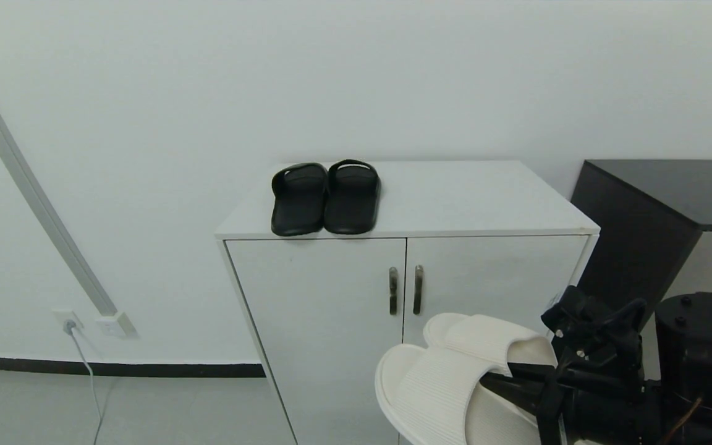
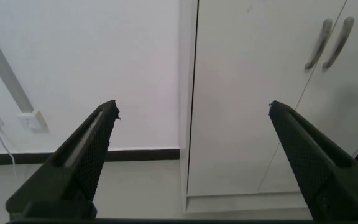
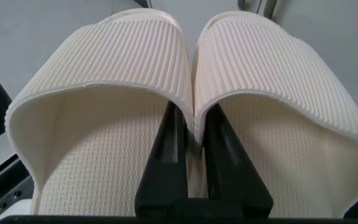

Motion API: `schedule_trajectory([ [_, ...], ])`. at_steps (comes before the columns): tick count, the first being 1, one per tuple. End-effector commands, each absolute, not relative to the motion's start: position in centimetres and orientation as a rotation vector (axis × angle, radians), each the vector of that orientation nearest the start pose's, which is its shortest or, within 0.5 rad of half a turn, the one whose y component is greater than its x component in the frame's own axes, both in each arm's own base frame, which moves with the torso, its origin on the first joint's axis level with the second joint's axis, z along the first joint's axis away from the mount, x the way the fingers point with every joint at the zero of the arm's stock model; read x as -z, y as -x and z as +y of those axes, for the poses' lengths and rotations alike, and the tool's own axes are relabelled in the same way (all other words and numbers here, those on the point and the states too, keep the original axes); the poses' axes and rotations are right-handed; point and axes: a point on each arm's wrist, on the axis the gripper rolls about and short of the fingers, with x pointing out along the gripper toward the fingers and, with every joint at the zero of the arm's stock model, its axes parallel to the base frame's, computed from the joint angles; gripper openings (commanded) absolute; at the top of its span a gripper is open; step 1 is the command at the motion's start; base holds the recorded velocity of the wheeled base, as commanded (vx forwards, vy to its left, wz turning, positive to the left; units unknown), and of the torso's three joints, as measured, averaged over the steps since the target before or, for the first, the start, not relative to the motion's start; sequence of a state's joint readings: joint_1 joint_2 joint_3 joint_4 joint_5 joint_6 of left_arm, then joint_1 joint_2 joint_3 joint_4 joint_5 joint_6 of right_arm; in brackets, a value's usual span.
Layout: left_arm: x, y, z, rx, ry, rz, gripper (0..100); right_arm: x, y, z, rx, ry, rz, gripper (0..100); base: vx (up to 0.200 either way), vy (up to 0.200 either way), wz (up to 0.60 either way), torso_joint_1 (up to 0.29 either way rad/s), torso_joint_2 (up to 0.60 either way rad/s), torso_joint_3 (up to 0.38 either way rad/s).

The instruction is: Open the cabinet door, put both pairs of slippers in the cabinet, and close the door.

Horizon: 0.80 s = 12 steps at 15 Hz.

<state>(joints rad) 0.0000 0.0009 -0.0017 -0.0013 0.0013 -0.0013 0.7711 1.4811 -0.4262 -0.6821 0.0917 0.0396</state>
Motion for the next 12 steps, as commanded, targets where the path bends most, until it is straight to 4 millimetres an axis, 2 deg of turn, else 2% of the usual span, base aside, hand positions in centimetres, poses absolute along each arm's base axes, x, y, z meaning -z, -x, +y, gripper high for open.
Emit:
schedule_trajectory([
  [1,-7.61,2.28,0.0,-0.002,0.002,-0.002,100,-14.34,-15.57,15.44,-0.846,0.096,0.393,0,0.0,0.0,0.0,-0.188,0.51,0.32],
  [6,-7.61,2.28,0.0,-0.002,0.0,-0.002,100,-14.15,-15.38,15.4,-0.85,0.099,0.4,0,0.0,0.0,0.0,-0.163,0.49,0.33],
  [12,-7.61,2.28,0.0,0.0,-0.002,-0.002,100,-13.78,-15.19,15.31,-0.859,0.123,0.407,0,0.0,0.0,0.0,-0.112,0.46,0.343],
])
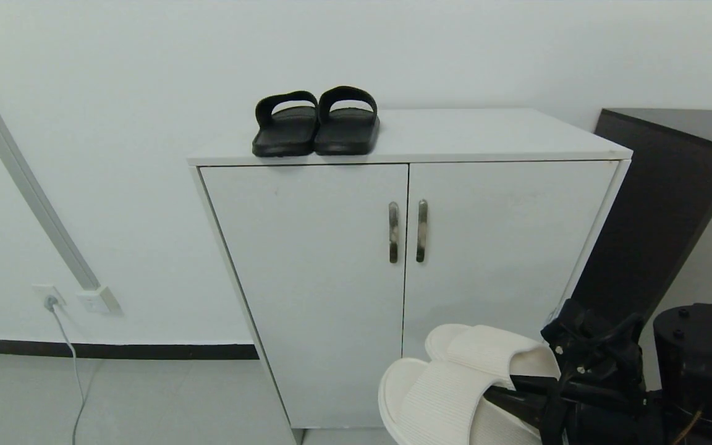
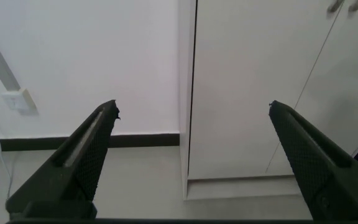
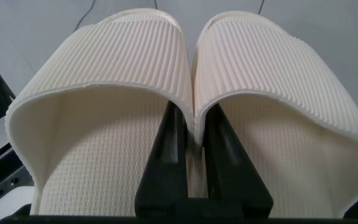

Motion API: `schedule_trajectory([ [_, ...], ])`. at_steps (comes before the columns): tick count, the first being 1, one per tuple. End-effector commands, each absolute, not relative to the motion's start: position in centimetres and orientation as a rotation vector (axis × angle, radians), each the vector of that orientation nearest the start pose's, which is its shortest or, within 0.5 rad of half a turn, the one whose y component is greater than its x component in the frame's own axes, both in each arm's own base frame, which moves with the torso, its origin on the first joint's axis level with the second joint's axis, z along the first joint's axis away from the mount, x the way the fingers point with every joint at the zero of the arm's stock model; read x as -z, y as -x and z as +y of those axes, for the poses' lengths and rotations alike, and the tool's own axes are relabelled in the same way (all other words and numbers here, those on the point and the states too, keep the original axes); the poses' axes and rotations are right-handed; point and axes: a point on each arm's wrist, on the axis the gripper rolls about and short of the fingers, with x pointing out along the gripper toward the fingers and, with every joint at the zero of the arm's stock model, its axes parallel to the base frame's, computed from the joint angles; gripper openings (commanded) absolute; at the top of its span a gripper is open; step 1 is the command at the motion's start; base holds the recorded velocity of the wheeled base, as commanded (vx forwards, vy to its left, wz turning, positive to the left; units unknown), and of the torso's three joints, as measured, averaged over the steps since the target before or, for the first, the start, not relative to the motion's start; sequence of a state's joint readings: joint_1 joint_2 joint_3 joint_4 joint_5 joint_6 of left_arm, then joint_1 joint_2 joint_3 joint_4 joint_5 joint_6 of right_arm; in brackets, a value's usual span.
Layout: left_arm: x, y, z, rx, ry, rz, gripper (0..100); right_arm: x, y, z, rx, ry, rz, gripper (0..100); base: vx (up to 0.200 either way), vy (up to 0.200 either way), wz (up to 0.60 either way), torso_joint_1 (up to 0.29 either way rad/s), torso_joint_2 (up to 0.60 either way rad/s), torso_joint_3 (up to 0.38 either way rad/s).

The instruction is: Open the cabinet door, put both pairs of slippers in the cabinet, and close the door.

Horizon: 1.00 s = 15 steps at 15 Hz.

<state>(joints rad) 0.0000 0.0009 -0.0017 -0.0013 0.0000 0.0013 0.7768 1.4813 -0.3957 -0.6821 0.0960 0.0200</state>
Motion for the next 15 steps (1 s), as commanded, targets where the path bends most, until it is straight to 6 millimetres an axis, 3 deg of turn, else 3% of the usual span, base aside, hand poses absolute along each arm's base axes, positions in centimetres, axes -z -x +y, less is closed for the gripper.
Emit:
schedule_trajectory([
  [1,-7.6,2.3,0.0,0.0,-0.002,-0.002,100,-13.7,-15.2,15.4,-0.86,0.124,0.41,0,0.0,0.0,0.0,-0.085,0.46,0.369],
  [5,-7.6,2.3,0.0,0.0,0.0,-0.002,100,-13.7,-15.2,15.4,-0.862,0.125,0.411,0,0.0,0.0,0.0,-0.036,0.44,0.389],
  [12,-7.8,2.3,0.0,0.001,-0.021,-0.011,100,-13.7,-15.0,15.4,-0.866,0.122,0.392,0,0.0,0.0,0.0,0.0,0.03,0.022],
  [13,-9.6,2.7,0.0,0.006,-0.011,-0.055,100,-13.7,-15.0,15.4,-0.868,0.118,0.389,0,0.0,0.0,0.0,0.0,0.0,0.0],
  [15,-15.2,2.4,0.0,0.014,0.046,-0.061,100,-13.7,-14.9,15.3,-0.869,0.118,0.382,0,0.0,0.0,0.0,-0.001,0.06,0.087],
])
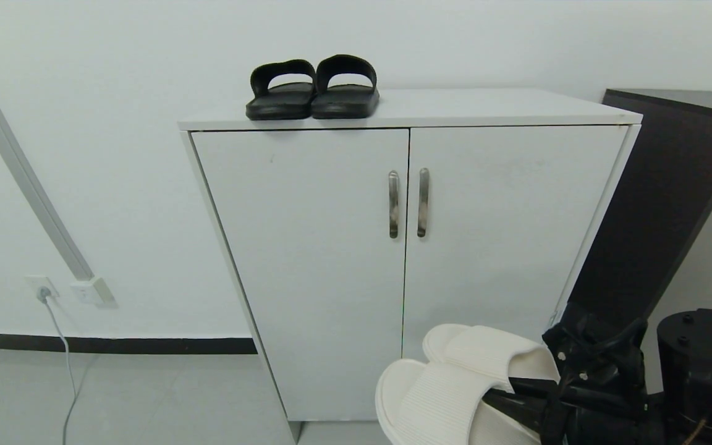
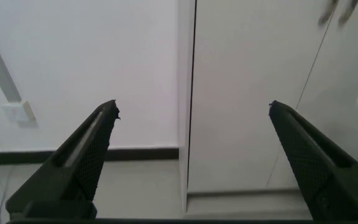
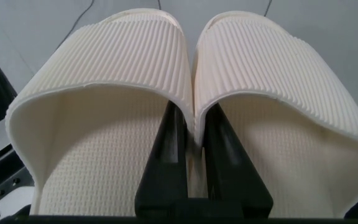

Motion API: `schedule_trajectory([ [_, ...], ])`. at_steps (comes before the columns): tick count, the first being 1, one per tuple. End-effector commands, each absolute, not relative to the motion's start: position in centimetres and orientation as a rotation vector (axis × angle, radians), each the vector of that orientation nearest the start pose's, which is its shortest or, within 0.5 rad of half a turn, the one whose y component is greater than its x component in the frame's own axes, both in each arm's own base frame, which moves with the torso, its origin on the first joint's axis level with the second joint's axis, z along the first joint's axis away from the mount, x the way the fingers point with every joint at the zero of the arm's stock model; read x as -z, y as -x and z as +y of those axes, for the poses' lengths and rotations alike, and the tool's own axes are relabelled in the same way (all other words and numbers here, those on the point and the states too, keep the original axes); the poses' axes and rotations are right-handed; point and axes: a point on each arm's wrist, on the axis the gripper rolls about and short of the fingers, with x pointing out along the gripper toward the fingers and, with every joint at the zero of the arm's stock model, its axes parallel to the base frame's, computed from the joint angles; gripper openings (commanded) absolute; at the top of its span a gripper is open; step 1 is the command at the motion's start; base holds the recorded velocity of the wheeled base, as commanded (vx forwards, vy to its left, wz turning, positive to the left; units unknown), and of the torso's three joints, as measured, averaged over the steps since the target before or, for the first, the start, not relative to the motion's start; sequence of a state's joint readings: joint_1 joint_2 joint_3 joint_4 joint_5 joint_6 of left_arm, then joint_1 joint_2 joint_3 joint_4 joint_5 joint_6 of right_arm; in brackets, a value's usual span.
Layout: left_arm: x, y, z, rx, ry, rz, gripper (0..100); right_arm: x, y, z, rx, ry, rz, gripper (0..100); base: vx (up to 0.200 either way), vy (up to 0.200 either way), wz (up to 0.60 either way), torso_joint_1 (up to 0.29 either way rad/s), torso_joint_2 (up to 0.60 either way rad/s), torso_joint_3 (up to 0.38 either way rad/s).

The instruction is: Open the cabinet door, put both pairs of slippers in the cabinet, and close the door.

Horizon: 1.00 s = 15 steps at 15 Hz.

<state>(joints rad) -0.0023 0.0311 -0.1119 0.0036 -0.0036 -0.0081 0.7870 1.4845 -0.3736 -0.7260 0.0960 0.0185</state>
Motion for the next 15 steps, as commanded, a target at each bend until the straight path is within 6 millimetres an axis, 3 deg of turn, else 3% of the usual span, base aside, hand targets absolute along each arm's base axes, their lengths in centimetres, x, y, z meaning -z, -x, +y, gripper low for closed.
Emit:
schedule_trajectory([
  [1,-16.1,1.5,0.0,0.031,0.035,-0.022,100,-13.8,-14.9,15.2,-0.869,0.116,0.379,0,0.0,0.0,0.0,-0.002,0.19,0.129],
  [5,-17.0,-1.4,-0.5,0.225,-0.052,0.082,100,-13.6,-14.6,14.9,-0.866,0.128,0.381,0,0.0,0.0,0.0,0.004,0.05,0.027],
  [10,-18.7,-7.3,-1.7,0.62,-0.005,0.173,100,-13.2,-14.5,14.8,-0.871,0.163,0.384,0,0.0,0.0,0.0,0.0,0.0,0.0],
  [12,-19.7,-9.2,-2.6,0.704,0.006,0.183,100,-13.3,-14.5,14.8,-0.87,0.162,0.379,0,0.0,0.0,0.0,0.0,0.0,0.0],
  [15,-21.3,-13.3,-6.0,0.884,0.027,0.175,100,-13.3,-14.5,14.8,-0.869,0.161,0.377,0,0.0,0.0,0.0,0.0,0.0,0.0],
])
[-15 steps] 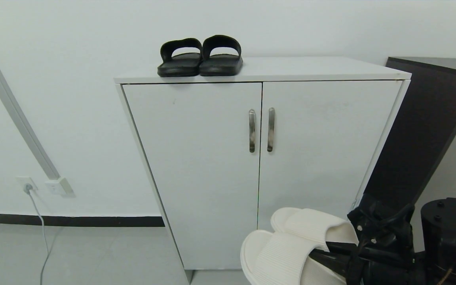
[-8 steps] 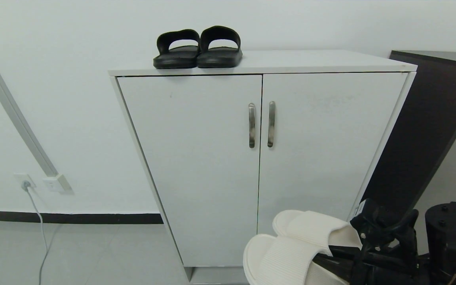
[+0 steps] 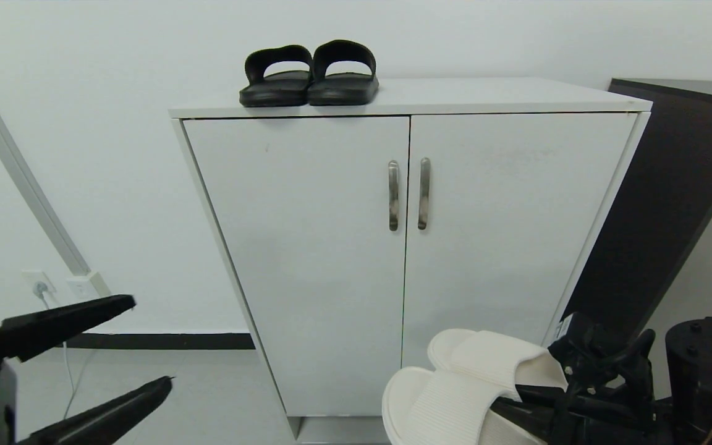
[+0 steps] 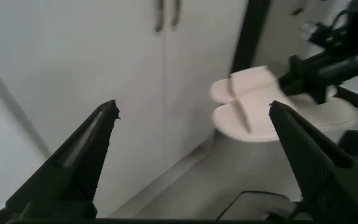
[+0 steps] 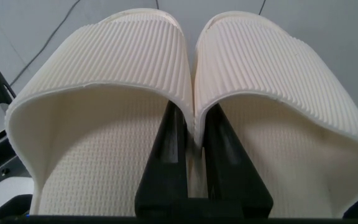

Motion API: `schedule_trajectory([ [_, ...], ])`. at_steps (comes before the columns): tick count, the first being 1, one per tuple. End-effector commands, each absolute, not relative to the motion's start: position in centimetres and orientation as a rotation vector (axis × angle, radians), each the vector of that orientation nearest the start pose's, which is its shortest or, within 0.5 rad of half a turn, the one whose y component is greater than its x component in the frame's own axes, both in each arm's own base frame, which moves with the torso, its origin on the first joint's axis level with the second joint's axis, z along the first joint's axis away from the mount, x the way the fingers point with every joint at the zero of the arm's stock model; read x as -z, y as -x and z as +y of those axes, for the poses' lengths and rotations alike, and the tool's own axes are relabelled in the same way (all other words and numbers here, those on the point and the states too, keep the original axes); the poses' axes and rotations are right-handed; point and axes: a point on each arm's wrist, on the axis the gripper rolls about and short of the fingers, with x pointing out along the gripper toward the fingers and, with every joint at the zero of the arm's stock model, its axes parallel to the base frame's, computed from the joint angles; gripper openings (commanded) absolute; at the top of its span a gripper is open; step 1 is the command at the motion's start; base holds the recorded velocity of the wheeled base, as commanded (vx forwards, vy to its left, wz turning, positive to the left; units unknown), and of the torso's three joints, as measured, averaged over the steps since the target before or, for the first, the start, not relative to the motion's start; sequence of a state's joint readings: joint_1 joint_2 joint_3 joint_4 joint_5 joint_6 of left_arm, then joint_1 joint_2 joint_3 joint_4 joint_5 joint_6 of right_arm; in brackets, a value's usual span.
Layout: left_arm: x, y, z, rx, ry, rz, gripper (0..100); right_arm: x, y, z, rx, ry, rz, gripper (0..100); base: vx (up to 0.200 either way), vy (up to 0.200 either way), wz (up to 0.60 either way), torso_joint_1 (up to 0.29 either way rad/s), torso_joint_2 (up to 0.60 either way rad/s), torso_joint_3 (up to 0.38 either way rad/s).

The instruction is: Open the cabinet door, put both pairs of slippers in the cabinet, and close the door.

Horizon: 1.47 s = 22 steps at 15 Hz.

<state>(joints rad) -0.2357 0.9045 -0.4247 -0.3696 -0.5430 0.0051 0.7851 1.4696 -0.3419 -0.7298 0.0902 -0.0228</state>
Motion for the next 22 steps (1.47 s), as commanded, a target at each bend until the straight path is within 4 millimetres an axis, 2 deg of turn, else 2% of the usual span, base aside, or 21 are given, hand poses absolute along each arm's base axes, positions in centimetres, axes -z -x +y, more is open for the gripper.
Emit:
schedule_trajectory([
  [1,-21.7,-15.0,-7.5,0.909,0.03,0.176,100,-13.3,-14.5,14.8,-0.869,0.162,0.375,0,0.0,0.0,0.0,0.0,0.0,0.0],
  [4,-22.8,-18.7,-11.0,0.927,0.05,0.142,100,-13.4,-14.5,14.9,-0.871,0.163,0.373,0,0.0,0.0,0.0,0.0,0.0,0.0],
  [7,-24.4,-20.7,-15.8,1.0,0.048,0.114,100,-13.2,-14.4,15.1,-0.879,0.167,0.382,0,0.0,0.0,0.0,0.0,0.0,0.0],
  [10,-25.0,-22.8,-19.2,1.045,0.05,0.119,100,-13.0,-14.5,15.2,-0.878,0.17,0.39,0,0.0,0.0,0.0,0.0,0.0,0.0],
  [13,-25.9,-24.6,-20.9,1.122,0.143,0.144,100,-13.0,-14.5,15.2,-0.878,0.167,0.391,0,0.0,0.0,0.0,0.0,0.0,0.0],
  [16,-26.6,-25.4,-21.4,1.204,0.268,0.202,100,-13.0,-14.5,15.2,-0.876,0.167,0.394,0,0.0,0.0,0.0,0.0,0.0,0.0],
  [19,-26.1,-26.5,-22.1,1.164,0.268,0.206,100,-12.5,-14.7,15.4,-0.871,0.176,0.413,0,0.0,0.0,0.0,0.0,0.0,0.0],
  [22,-25.9,-26.8,-22.6,1.078,0.268,0.192,100,-12.6,-14.8,15.5,-0.87,0.174,0.412,0,0.0,0.0,0.0,0.0,0.0,0.0],
])
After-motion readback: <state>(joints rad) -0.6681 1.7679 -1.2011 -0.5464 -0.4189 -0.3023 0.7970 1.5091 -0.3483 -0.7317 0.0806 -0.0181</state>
